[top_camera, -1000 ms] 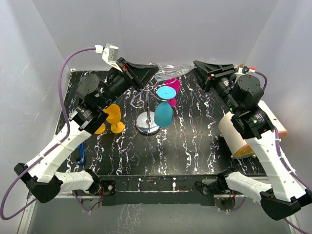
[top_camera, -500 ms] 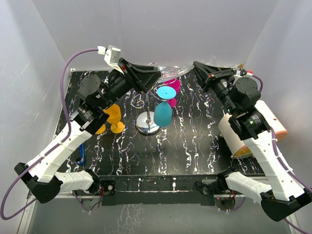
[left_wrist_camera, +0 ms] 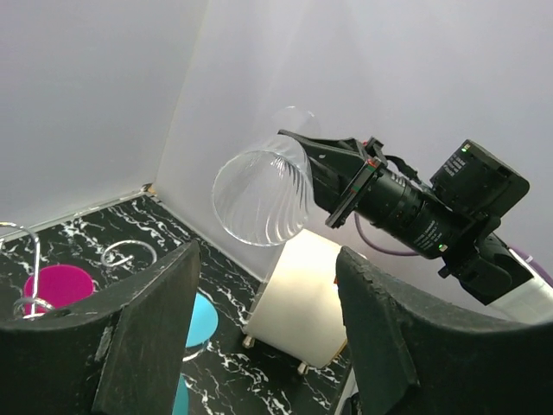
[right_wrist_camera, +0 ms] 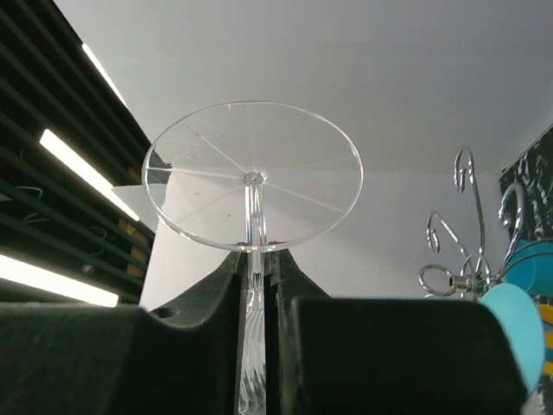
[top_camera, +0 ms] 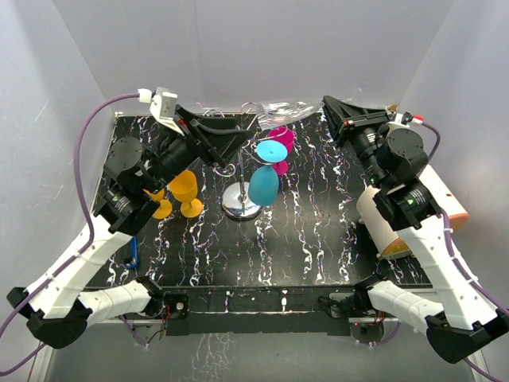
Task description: Place the wine glass upside down on the wine glass rack
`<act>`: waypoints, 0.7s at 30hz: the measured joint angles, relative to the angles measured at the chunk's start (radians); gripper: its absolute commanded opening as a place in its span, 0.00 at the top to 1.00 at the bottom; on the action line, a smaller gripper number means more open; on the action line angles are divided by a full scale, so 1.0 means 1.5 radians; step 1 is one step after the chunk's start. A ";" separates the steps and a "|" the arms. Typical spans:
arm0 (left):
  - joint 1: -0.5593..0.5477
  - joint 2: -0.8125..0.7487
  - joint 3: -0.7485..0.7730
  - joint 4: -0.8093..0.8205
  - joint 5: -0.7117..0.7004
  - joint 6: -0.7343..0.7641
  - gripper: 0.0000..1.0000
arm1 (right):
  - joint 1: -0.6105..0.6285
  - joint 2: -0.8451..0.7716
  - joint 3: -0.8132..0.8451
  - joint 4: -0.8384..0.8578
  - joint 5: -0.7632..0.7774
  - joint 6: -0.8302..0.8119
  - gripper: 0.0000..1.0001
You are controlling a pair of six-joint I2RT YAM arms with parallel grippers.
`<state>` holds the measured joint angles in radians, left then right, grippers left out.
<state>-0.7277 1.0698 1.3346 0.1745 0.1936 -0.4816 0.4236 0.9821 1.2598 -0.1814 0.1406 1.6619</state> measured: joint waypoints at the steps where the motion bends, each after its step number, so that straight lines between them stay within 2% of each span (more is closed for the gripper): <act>1: 0.000 -0.009 -0.002 -0.011 -0.005 0.003 0.36 | 0.000 -0.003 0.000 0.000 0.009 -0.018 1.00; 12: 0.000 -0.079 0.009 -0.127 -0.045 0.024 0.33 | 0.000 -0.112 -0.030 0.005 0.028 -0.292 1.00; 17: 0.000 -0.084 0.010 -0.182 -0.056 0.021 0.33 | 0.000 -0.147 -0.030 0.000 -0.033 -0.442 1.00; 21: 0.000 -0.095 0.010 -0.248 -0.087 -0.002 0.33 | 0.000 -0.166 -0.011 -0.040 -0.122 -0.566 1.00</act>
<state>-0.7273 0.9272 1.3491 -0.1974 0.0628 -0.4847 0.4236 0.7334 1.2434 -0.2413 -0.0418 0.8135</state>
